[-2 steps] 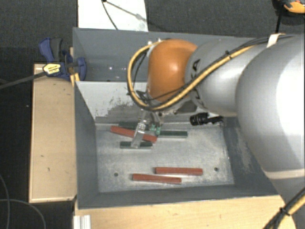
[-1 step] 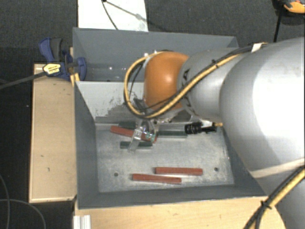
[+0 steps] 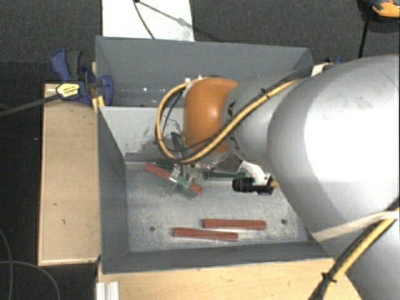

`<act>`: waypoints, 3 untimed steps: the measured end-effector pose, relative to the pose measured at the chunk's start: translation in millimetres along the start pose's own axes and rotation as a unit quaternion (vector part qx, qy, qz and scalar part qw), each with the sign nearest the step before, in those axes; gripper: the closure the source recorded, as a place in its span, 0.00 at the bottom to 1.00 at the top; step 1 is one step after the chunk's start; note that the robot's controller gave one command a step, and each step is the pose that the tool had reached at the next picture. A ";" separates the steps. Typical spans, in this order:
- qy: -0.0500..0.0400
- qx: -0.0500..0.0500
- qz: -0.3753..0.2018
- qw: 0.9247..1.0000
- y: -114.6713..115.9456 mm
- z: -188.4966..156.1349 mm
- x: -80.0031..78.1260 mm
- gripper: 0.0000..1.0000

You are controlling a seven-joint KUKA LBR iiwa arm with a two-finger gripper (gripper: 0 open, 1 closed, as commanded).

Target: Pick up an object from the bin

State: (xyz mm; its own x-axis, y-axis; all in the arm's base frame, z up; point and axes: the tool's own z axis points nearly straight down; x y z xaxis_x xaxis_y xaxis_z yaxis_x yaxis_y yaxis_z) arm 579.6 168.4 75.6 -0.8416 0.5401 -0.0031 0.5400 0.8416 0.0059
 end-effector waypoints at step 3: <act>0.004 0.005 0.000 1.000 -2.8 -22.1 2.1 1.00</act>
Offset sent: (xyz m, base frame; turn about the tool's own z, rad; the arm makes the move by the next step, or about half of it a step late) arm 0.0000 0.0001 0.0677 0.0000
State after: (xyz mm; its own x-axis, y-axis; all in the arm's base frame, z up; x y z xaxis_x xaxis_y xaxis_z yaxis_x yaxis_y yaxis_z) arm 576.2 167.1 97.8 -0.8415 0.5402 0.0045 0.5402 0.8415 -0.0033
